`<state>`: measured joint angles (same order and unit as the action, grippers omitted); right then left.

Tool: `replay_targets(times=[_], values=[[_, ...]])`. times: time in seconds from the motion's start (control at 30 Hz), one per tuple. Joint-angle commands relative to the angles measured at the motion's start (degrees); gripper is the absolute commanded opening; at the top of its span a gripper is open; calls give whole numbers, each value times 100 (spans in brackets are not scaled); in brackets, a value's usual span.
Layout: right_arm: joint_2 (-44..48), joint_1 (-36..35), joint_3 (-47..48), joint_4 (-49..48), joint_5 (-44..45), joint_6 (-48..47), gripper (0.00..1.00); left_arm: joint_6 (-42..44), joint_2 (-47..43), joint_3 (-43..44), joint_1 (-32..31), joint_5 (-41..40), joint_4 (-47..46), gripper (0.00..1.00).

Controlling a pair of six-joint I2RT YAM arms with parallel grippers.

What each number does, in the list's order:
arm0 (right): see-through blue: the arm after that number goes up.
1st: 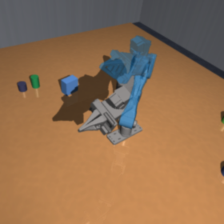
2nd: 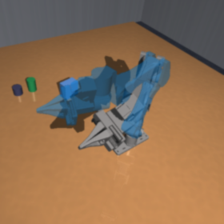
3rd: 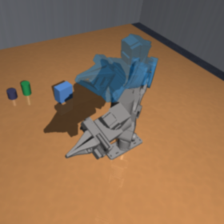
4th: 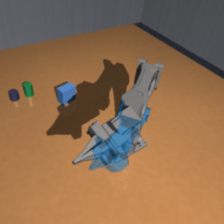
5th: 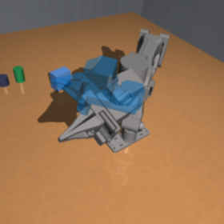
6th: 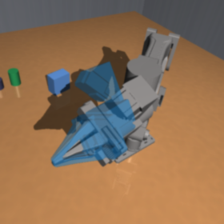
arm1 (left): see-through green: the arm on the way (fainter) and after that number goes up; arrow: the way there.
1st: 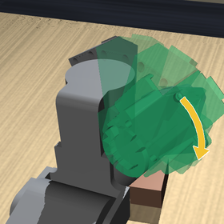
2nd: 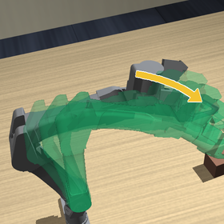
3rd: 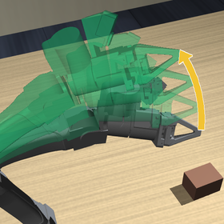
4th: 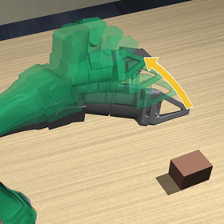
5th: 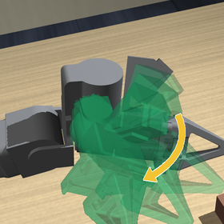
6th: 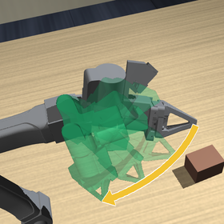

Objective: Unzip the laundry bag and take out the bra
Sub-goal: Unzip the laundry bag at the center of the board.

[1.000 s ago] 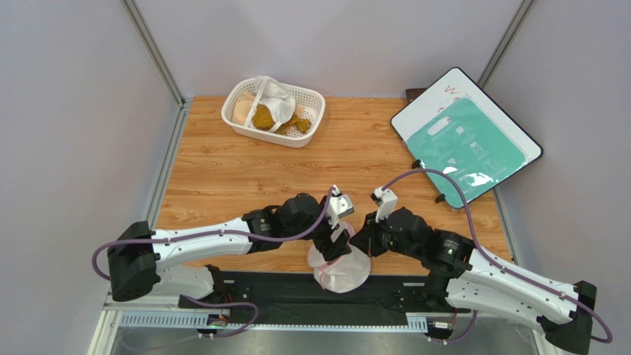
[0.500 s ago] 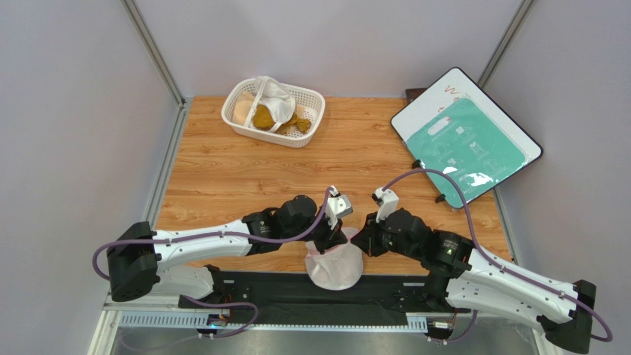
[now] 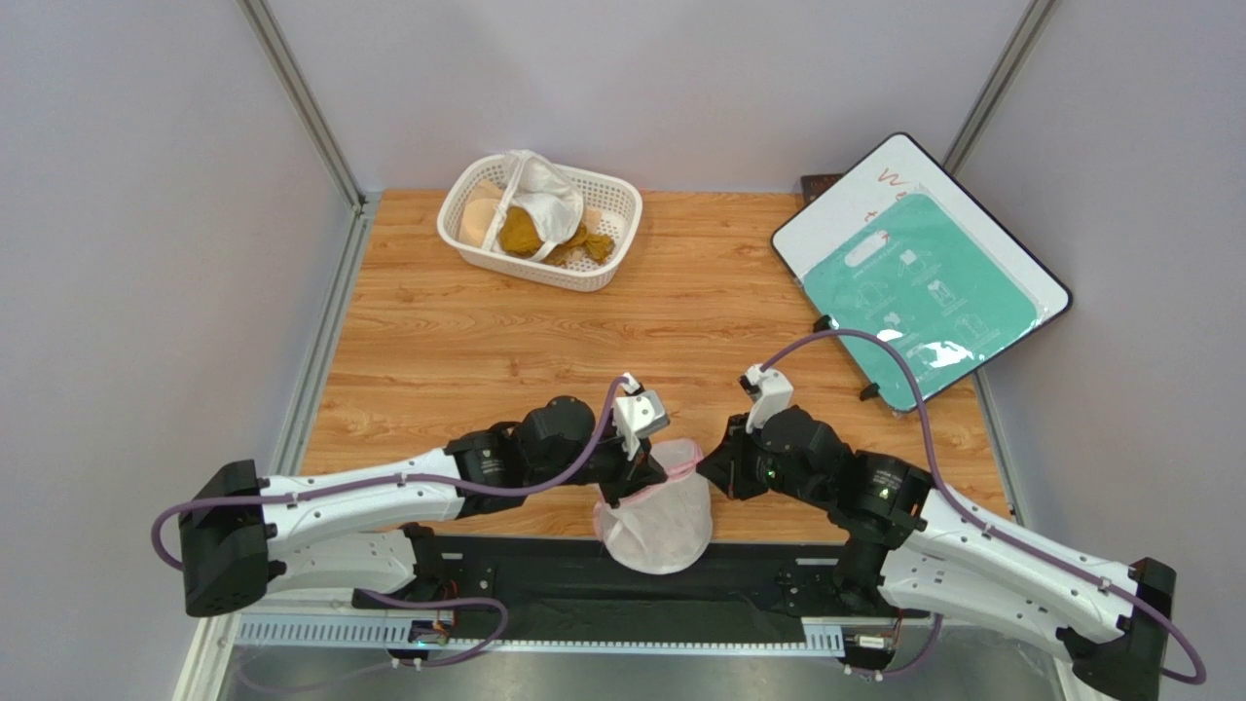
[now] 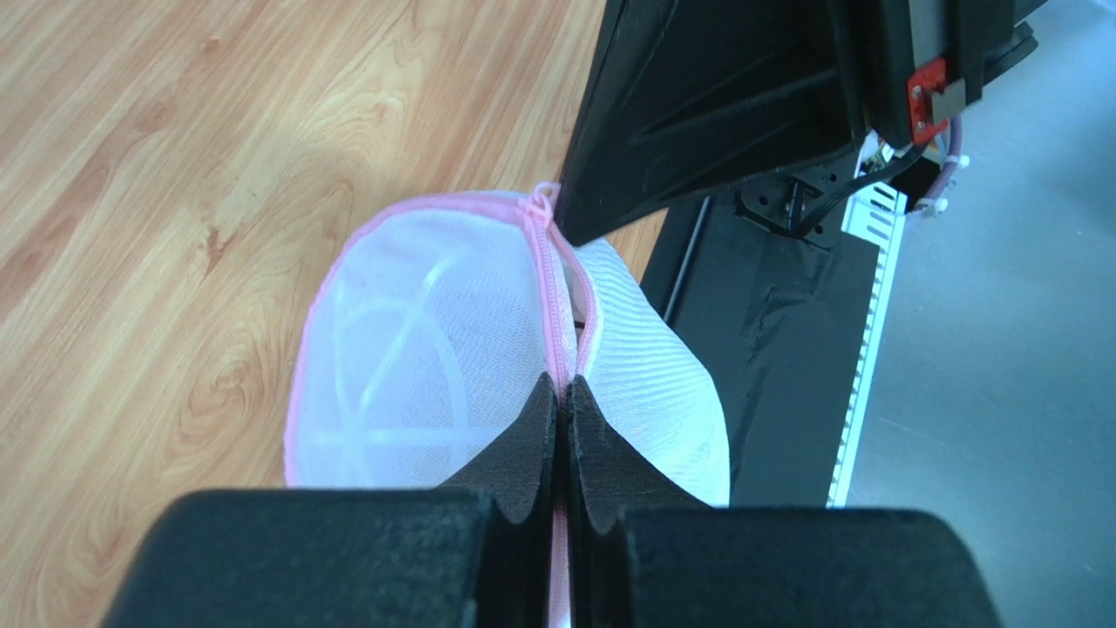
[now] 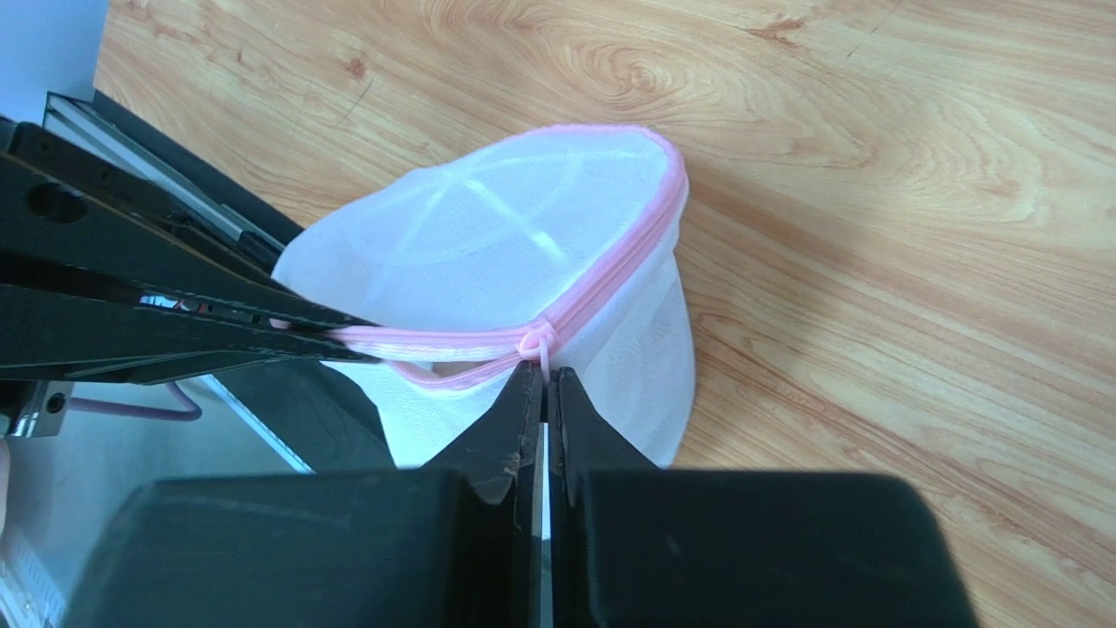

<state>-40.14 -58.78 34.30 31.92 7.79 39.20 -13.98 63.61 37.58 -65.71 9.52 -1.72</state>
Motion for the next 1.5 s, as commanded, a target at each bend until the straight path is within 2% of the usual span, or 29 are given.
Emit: replay_targets(times=[0.0, 0.27, 0.3, 0.37, 0.4, 0.43, 0.5, 0.6, 1.07, 1.47], values=[[147, 183, -47, 77, 328, -88, 0, 62, -410, -163, -20, -81, 382, 0], [138, 192, -12, -1, 145, -70, 0, 115, -727, -278, -21, -170, 690, 0], [147, 192, -20, -37, 83, -62, 0, 106, -771, -269, -21, -187, 690, 2], [94, 183, -12, -116, -40, -44, 0, 88, -789, -234, -21, -196, 673, 22], [77, 192, -12, -142, -76, -44, 0, 97, -789, -208, -21, -196, 681, 45], [42, 192, -12, -160, -111, -35, 0, 88, -789, -181, -21, -196, 681, 56], [-29, 183, -3, -230, -216, -26, 0, 88, -746, -85, -21, -179, 629, 71], [-73, 148, 6, -265, -226, -18, 0, 114, -623, 47, -21, -126, 523, 77], [-29, -37, 6, -397, -243, 70, 0, 158, 353, 970, -73, -82, 409, 81], [15, -54, 68, -301, -208, 70, 0, 141, 714, 979, -82, -213, 260, 85]])
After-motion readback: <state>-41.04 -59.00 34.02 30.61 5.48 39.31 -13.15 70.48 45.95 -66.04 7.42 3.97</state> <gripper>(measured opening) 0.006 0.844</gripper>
